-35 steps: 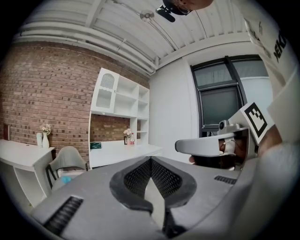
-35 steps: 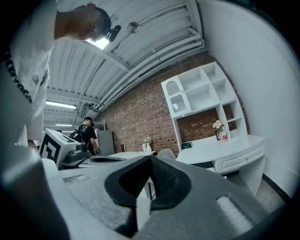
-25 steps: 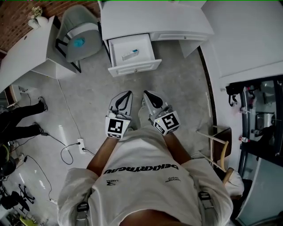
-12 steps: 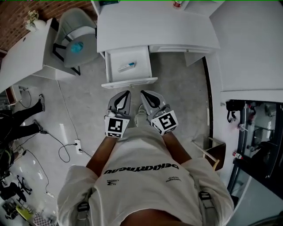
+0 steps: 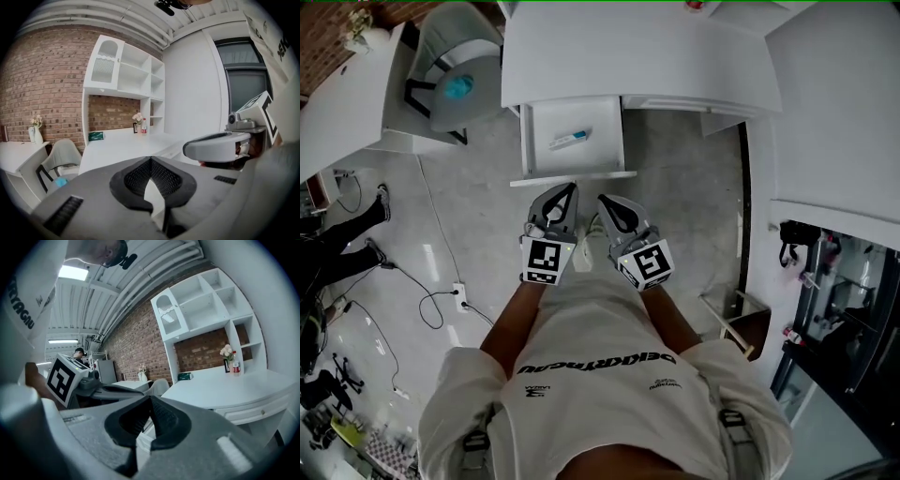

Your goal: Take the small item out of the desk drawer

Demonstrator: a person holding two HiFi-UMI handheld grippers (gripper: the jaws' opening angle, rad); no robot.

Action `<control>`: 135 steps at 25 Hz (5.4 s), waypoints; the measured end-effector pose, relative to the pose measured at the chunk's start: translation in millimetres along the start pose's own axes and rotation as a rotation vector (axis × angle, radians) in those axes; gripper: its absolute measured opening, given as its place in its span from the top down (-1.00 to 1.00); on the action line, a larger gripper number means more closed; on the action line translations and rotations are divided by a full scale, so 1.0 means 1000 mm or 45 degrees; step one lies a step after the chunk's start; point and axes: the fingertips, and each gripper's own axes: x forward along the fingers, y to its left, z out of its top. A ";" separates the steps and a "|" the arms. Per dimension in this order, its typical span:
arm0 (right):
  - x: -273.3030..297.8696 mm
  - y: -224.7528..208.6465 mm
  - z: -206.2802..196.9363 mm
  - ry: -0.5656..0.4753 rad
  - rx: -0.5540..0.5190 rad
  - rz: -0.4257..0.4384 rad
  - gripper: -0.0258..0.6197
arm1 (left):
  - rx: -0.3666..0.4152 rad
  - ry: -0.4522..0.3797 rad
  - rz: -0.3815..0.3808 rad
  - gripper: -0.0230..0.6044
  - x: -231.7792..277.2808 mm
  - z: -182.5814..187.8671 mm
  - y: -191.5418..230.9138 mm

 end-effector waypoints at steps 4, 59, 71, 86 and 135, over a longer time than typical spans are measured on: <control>0.018 -0.008 -0.015 0.023 0.021 -0.036 0.92 | -0.007 0.061 -0.015 0.94 0.021 -0.021 0.024; 0.084 -0.062 -0.142 0.293 0.325 -0.238 0.92 | 0.716 1.165 -0.493 0.51 0.249 -0.305 0.140; 0.082 -0.064 -0.151 0.300 0.339 -0.228 0.92 | 0.752 1.267 -0.539 0.52 0.260 -0.336 0.140; 0.070 -0.064 -0.149 0.295 0.321 -0.225 0.92 | 0.683 1.254 -0.521 0.64 0.255 -0.321 0.133; 0.049 -0.021 -0.001 0.074 -0.006 -0.147 0.92 | 0.177 0.267 -0.039 0.64 0.092 -0.019 0.108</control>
